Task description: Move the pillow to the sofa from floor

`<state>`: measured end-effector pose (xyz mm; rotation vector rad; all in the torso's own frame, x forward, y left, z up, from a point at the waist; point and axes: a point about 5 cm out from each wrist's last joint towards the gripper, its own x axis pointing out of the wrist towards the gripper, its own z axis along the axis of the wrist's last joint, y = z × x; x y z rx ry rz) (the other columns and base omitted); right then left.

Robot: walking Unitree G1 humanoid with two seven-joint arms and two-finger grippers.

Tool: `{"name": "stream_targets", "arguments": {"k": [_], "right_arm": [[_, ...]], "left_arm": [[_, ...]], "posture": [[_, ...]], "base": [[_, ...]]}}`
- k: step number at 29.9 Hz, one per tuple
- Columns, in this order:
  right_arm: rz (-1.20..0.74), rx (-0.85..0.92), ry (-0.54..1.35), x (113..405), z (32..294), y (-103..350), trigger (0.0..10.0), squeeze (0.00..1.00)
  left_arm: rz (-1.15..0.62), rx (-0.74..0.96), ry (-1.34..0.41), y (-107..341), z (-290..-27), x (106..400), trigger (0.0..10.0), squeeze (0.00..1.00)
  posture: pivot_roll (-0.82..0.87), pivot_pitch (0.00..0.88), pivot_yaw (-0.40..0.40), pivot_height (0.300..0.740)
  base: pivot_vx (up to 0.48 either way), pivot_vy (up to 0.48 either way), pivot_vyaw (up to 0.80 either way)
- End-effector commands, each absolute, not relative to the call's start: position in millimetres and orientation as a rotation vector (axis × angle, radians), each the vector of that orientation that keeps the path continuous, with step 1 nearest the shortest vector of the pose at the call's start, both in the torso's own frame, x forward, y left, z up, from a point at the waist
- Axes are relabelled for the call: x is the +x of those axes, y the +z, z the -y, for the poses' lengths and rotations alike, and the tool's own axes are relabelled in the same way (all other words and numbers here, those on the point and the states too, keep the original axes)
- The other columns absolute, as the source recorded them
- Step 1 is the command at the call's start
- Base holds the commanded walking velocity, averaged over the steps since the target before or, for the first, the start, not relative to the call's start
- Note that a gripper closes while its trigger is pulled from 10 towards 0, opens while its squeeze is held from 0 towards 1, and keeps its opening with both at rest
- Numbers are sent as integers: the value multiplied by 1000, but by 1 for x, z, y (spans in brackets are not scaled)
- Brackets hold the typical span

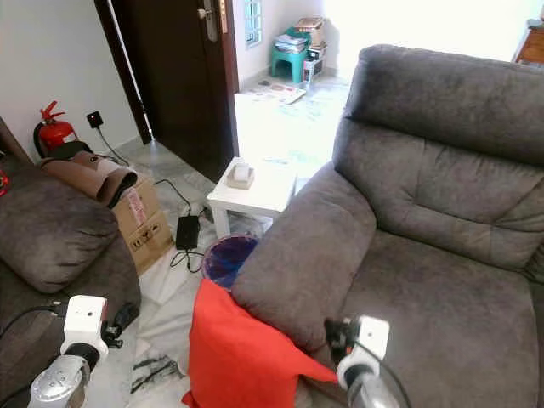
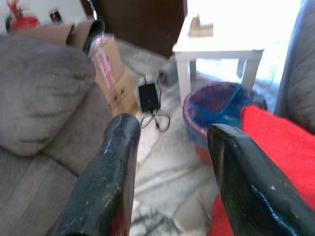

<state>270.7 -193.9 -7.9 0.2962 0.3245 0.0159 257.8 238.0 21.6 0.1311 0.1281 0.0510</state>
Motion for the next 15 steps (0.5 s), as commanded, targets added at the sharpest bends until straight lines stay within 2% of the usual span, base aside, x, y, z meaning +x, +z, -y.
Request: {"name": "stream_targets", "arguments": {"k": [1,10,15], "right_arm": [[-278,306,22,271,192,-4,10000,0],[-157,283,37,289,193,20,10000,0],[-96,288,64,300,183,33,10000,0]], "left_arm": [[-75,142,41,29,-234,258,10000,0],[32,144,32,56,-227,270,10000,0],[63,150,31,67,-228,277,10000,0]], "posture": [[76,0,21,740],[60,21,17,740],[83,45,27,740]], "base": [[0,0,0],[0,0,0],[0,0,0]]}}
